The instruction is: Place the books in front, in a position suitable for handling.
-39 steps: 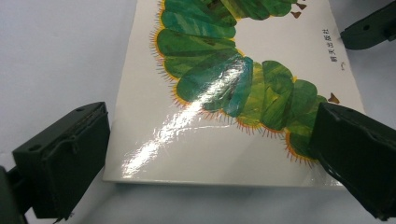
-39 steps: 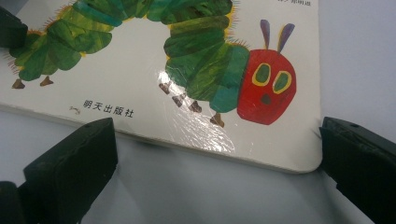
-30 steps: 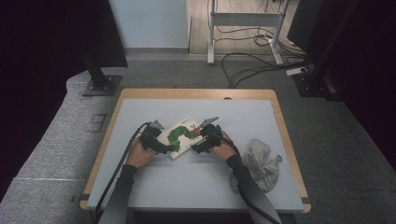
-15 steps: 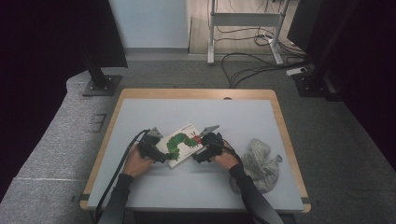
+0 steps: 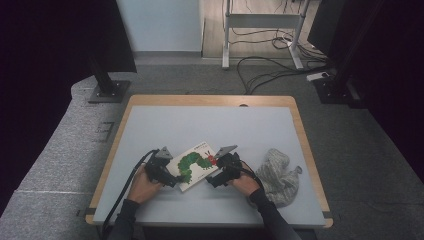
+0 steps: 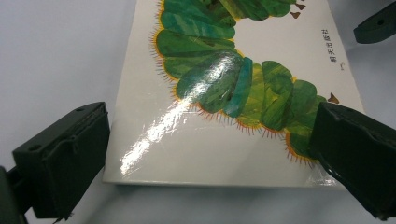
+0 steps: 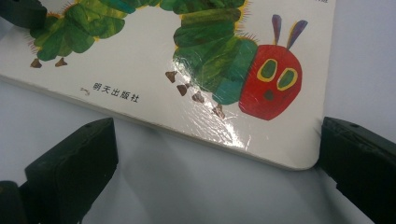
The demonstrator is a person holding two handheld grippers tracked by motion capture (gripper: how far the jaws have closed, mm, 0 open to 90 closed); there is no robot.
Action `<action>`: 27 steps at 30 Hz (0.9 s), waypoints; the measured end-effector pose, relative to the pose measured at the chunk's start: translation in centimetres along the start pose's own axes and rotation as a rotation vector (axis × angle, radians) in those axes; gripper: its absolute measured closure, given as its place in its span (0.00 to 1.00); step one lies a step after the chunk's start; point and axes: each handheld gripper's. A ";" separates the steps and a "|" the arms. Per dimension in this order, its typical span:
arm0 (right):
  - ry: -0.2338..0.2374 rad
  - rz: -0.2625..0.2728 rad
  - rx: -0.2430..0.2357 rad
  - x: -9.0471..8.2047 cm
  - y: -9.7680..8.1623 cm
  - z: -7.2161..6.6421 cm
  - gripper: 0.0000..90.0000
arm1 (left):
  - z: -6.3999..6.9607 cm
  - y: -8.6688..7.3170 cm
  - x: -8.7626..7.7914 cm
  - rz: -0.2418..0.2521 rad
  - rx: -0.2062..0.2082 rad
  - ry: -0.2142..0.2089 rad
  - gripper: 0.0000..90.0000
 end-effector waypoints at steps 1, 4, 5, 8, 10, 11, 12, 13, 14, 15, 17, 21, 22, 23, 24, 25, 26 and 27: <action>0.002 -0.002 0.004 -0.1 -0.1 -0.2 0.00 | 0.2 -0.1 -0.1 -0.003 0.003 -0.003 0.00; 0.008 -0.009 -0.002 -0.5 -0.4 -0.7 0.00 | 0.9 -0.3 -0.3 -0.004 0.004 -0.002 0.00; 0.007 -0.011 -0.006 -0.7 -0.5 -0.8 0.00 | 1.1 -0.4 -0.4 -0.003 0.004 -0.002 0.00; 0.004 -0.010 -0.011 -0.9 -0.8 -1.3 0.00 | 1.6 -0.6 -0.5 0.004 0.001 0.001 0.00; -0.006 -0.009 -0.018 -0.9 -0.9 -1.5 0.00 | 1.8 -0.6 -0.8 0.006 0.015 0.012 0.00; -0.008 -0.010 -0.026 -0.9 -0.9 -1.5 0.00 | 1.8 -0.7 -1.1 0.020 0.014 0.013 0.00; -0.010 -0.008 -0.029 -0.9 -1.0 -1.6 0.00 | 1.8 -0.7 -1.5 0.036 0.005 0.004 0.00; -0.010 -0.005 -0.027 -0.9 -1.0 -1.6 0.00 | 1.9 -0.8 -2.0 0.056 -0.012 -0.018 0.00; -0.009 -0.002 -0.029 -0.9 -1.0 -1.6 0.00 | 1.9 -0.9 -2.5 0.068 -0.021 -0.024 0.00; -0.005 0.003 -0.025 -0.9 -1.1 -1.5 0.00 | 2.0 -1.1 -2.9 0.067 -0.016 -0.012 0.00; -0.002 0.007 -0.025 -1.0 -1.1 -1.5 0.00 | 2.3 -1.6 -3.5 0.046 -0.002 0.012 0.00; -0.003 0.008 -0.024 -1.0 -1.2 -1.5 0.00 | 2.7 -3.1 -3.7 0.006 0.016 0.034 0.00; -0.004 0.008 -0.023 -1.0 -1.2 -1.5 0.00 | 2.8 -3.5 -3.5 0.003 0.015 0.035 0.00; -0.007 0.010 -0.022 -1.0 -1.2 -1.5 0.00 | 2.8 -3.8 -3.4 -0.002 0.017 0.035 0.00; -0.009 0.010 -0.020 -0.9 -1.2 -1.6 0.00 | 2.8 -4.0 -3.2 0.002 0.014 0.030 0.00; -0.009 0.009 -0.022 -0.9 -1.2 -1.6 0.00 | 2.9 -4.2 -3.1 0.006 0.017 0.020 0.00; -0.009 0.007 -0.022 -1.0 -1.2 -1.6 0.00 | 2.9 -4.3 -2.9 0.012 0.021 0.014 0.00; -0.007 0.006 -0.022 -1.0 -1.2 -1.6 0.00 | 3.0 -4.3 -2.8 0.019 0.027 0.009 0.00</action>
Point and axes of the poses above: each handheld gripper's, and its own axes: x roughly forward along the jaws, y roughly out of its top, z roughly to its right, and after that the axes turned 9 degrees about z, right-handed
